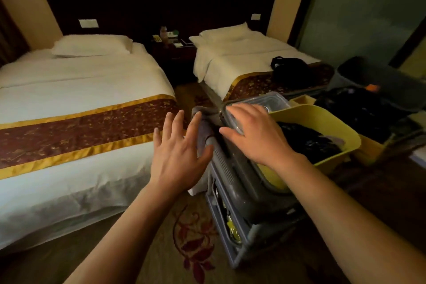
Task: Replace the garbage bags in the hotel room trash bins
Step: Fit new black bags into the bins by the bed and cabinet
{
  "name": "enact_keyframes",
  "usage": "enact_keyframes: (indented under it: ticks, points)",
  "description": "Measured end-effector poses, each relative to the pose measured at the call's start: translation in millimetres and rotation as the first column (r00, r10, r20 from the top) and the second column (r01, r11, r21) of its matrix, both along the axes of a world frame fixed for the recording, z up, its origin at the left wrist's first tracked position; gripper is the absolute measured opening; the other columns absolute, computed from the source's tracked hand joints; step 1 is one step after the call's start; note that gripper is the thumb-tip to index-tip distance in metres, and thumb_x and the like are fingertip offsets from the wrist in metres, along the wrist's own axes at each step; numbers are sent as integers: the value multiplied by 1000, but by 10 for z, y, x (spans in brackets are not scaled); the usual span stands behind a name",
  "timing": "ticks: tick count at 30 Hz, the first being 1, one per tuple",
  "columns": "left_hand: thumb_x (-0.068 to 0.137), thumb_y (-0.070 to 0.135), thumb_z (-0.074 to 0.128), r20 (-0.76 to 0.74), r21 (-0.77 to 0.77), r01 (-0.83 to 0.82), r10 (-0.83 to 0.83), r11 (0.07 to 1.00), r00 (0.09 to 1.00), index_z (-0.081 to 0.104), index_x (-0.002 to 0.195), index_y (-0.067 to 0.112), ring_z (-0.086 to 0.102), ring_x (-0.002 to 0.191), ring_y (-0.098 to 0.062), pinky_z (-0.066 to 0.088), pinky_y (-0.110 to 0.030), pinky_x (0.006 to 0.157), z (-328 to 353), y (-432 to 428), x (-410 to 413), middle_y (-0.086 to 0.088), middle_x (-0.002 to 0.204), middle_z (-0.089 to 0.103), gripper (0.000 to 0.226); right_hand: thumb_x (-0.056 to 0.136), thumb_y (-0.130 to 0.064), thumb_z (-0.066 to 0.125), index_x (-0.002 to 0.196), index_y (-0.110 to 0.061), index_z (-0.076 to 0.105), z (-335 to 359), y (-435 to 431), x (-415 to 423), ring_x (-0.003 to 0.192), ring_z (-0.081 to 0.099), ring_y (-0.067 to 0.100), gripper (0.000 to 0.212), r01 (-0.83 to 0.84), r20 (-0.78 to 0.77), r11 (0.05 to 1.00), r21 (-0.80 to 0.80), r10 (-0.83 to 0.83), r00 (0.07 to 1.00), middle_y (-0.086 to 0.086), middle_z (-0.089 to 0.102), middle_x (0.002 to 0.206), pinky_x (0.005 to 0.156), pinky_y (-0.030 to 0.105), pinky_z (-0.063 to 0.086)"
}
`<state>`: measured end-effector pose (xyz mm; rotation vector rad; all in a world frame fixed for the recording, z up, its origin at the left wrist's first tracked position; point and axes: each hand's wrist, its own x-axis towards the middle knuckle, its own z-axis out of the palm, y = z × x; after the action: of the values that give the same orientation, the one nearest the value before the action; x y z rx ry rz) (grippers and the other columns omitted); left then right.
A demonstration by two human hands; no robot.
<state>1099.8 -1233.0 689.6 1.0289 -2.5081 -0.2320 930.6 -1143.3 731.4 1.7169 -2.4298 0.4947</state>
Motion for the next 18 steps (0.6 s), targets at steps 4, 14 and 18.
enact_keyframes:
  ticks: [4,14,18]
  points:
    - [87,67,24,23,-9,87,-87,996,996,10,156,35,0,153,-29,12,-58,121,17,181,-436,-7,165,14,77,95,-58,51,149,-20,43,10,343,-327,140,36,23,66,88,10,996,7,-88,996,-2,45,152,115,37,29]
    - [91,69,28,59,61,259,-263,964,963,7,156,36,-3,153,-30,10,-60,121,-48,237,-1205,-10,166,10,75,96,-58,48,149,-24,42,-1,860,-993,139,36,22,64,344,66,937,59,-348,935,-4,45,151,111,40,37]
    - [89,71,24,49,76,283,-287,956,957,4,155,36,-4,153,-33,8,-60,121,-18,391,-1475,-10,166,5,78,95,-55,51,147,-22,44,15,977,-1359,137,39,28,62,394,95,917,65,-399,912,1,47,150,110,42,37]
